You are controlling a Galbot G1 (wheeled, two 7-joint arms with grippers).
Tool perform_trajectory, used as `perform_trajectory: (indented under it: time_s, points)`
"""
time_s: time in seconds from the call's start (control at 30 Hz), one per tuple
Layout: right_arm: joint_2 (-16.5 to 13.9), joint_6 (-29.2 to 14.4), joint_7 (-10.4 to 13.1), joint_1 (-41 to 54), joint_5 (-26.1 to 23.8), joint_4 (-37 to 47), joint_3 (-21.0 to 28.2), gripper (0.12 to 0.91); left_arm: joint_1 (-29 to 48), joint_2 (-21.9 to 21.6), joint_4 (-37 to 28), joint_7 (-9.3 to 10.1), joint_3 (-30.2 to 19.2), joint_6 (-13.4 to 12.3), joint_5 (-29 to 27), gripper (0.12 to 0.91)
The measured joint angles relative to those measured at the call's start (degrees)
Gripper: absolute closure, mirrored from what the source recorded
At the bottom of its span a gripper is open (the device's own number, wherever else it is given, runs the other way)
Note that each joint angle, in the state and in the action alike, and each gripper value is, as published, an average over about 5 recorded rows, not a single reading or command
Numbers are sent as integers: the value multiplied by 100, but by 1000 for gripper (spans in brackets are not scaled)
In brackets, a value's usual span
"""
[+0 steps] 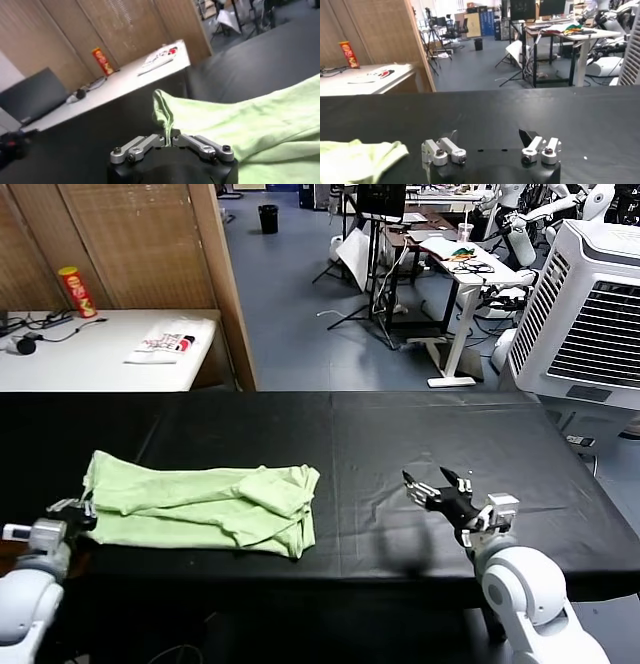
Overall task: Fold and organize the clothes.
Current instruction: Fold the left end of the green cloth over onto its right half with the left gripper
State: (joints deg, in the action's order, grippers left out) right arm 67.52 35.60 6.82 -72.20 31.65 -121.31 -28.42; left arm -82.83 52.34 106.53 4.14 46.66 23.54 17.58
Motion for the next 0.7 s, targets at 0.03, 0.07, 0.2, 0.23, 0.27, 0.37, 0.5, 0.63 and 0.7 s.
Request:
perform_trajectory:
  time_s: [0.03,0.07,0.2,0.23,0.27,0.37,0.5,0.63,0.7]
  points:
    - [14,-3,0,-19,-21,-13,-2,227,4,65,130,51,-39,96,118,875]
    - [26,-6,1,-41,-42,-29,-8,227,13,147,283,103,-93,204,242,875]
    - [54,-29,0,-139,-124,-93,-69,227,92,546,946,292,-419,566,735,875]
    - [62,-39,-1,-166,-144,-105,-91,227,118,651,1093,339,-522,633,860,875]
    - [71,-51,-3,-194,-164,-115,-115,227,149,761,1231,390,-638,701,1000,875]
    - [106,-82,-16,-276,-219,-128,-180,227,257,1079,1550,529,-1002,873,1371,875]
    - [175,-99,-28,-343,-279,-121,-212,227,392,1475,1765,628,-1478,970,1523,875]
    - [234,-100,-31,-350,-323,-96,-181,227,498,1837,1808,660,-1927,970,1395,875]
    - [251,-100,-32,-348,-337,-79,-162,227,551,2006,1791,682,-2120,965,1320,875]
